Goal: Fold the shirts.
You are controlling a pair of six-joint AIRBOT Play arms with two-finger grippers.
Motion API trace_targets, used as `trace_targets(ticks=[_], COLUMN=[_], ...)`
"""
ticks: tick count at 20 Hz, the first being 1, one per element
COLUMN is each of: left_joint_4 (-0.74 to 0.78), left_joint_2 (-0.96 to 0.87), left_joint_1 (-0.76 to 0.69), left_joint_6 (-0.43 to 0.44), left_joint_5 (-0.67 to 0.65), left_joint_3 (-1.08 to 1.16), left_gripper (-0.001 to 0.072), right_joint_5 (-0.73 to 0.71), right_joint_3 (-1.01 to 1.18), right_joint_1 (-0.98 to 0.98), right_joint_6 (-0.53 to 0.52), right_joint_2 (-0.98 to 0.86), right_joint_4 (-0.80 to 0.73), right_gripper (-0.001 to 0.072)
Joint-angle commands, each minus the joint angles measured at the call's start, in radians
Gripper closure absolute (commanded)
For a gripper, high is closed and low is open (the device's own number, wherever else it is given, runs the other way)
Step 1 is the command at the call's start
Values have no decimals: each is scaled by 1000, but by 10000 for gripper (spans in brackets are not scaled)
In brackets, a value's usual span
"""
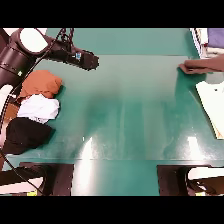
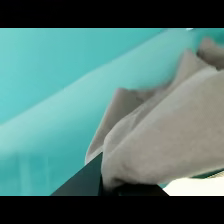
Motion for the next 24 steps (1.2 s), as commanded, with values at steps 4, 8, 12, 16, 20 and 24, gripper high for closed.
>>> trace_targets(ticks=[4,8,12,16,20,24], left_joint_4=[0,2,4,4,5,5], left_joint_2=[0,0,0,0,0,0], left_joint_1=[-3,-3,-3,-3,-3,-3], left_joint_6=[-1,2,2,16,17,18], left_joint_5=[2,-18,-21,-23,-23,-23], left_joint_3=[0,0,0,0,0,0], left_gripper=[679,680,679,679,679,679], right_joint_5=[145,192,188,217,314,416], right_joint_3=[195,187,44,-90,-228,-381], right_joint_1=[-64,-75,-107,-185,-267,-337], right_joint_6=[-61,-60,-75,-75,-75,-29], right_joint_2=[1,53,156,248,314,341], right_joint_4=[-5,-11,-21,-40,-245,-541], right_gripper=[701,701,701,700,698,122])
